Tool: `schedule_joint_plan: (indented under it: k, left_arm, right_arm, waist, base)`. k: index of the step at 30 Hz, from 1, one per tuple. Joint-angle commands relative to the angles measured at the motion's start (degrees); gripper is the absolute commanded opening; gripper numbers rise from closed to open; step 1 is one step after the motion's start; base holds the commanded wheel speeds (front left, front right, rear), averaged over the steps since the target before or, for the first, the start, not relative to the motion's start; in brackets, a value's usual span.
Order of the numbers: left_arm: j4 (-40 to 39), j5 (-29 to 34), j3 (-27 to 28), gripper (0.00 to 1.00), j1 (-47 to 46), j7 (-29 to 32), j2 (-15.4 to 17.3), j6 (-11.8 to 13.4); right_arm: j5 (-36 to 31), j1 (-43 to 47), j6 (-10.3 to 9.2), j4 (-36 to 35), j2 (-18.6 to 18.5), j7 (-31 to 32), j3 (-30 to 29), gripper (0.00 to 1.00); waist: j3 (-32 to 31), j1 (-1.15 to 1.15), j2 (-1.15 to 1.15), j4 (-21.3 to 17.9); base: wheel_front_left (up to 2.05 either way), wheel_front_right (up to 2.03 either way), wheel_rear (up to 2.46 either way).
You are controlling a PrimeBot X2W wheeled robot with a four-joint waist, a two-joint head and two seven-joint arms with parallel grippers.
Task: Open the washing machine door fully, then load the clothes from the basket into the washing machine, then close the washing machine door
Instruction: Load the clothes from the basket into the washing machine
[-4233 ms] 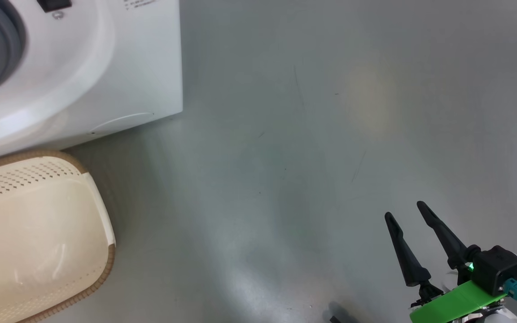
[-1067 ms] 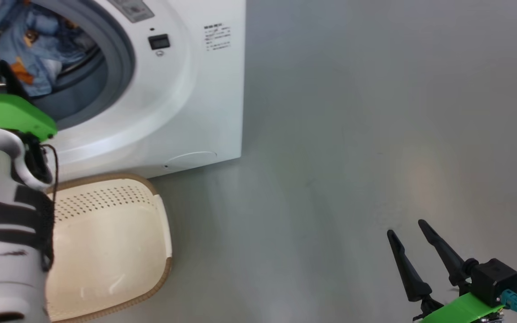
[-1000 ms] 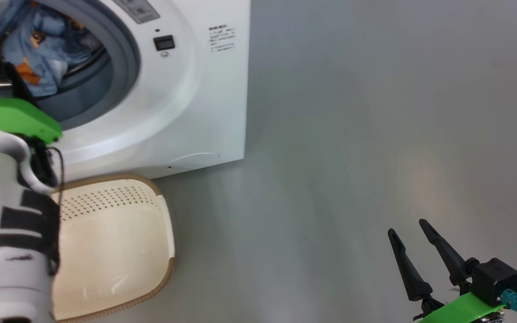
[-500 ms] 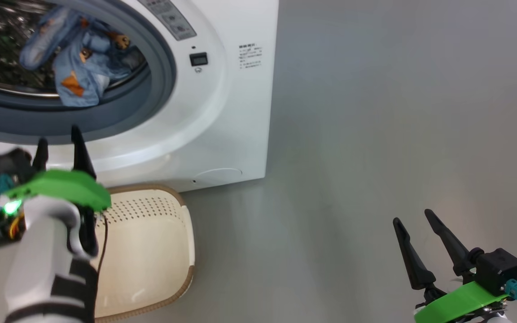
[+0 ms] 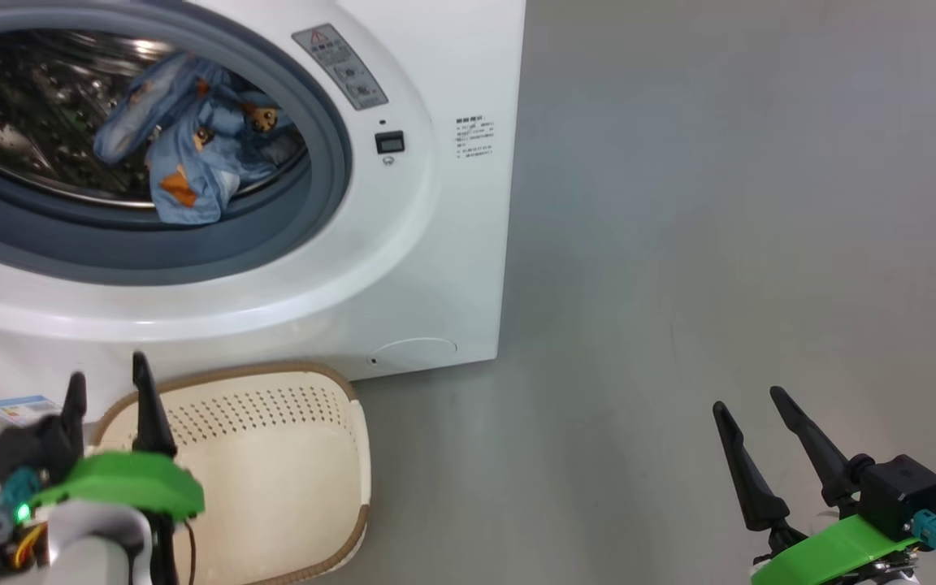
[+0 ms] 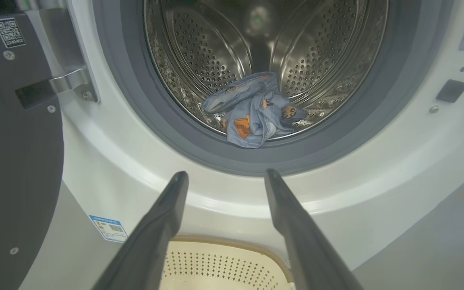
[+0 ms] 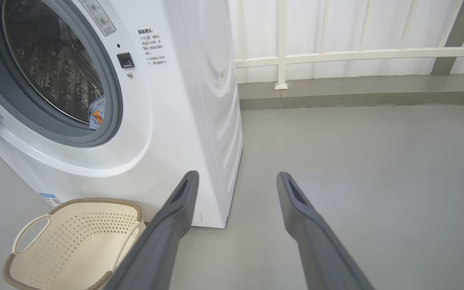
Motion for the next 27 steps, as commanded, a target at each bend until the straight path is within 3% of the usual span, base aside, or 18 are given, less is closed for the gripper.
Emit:
schedule_joint_plan:
  k: [1,12,27]
  left_arm:
    - [-2.8,0.9,1.4,1.0,1.4,-0.3,1.0,0.3]
    - [-12.9,-1.1,-1.0,1.0,12.2,-0.3,0.9,3.0]
    - [-21.3,-3.3,-1.1,1.0,23.7,-0.3,0.8,2.0]
  right_arm:
    - [-0.3,0.5,0.53,-1.1,-0.5,-0.3,1.1,1.0]
    - [-1.0,2.3,0.53,-1.1,0.1,-0.3,-0.1,1.0]
    - [-2.5,5.7,0.53,-1.8,1.5,-0.3,-1.5,1.0]
  waist:
    - [-0.9,0.0,0.0,0.2]
    - [-4.7,0.0,0.0,0.2]
    - [-9.2,0.0,0.0,-0.9]
  base:
    - [0.0,0.0,0.0]
    - [0.0,0.0,0.0]
    - [0.0,0.0,0.0]
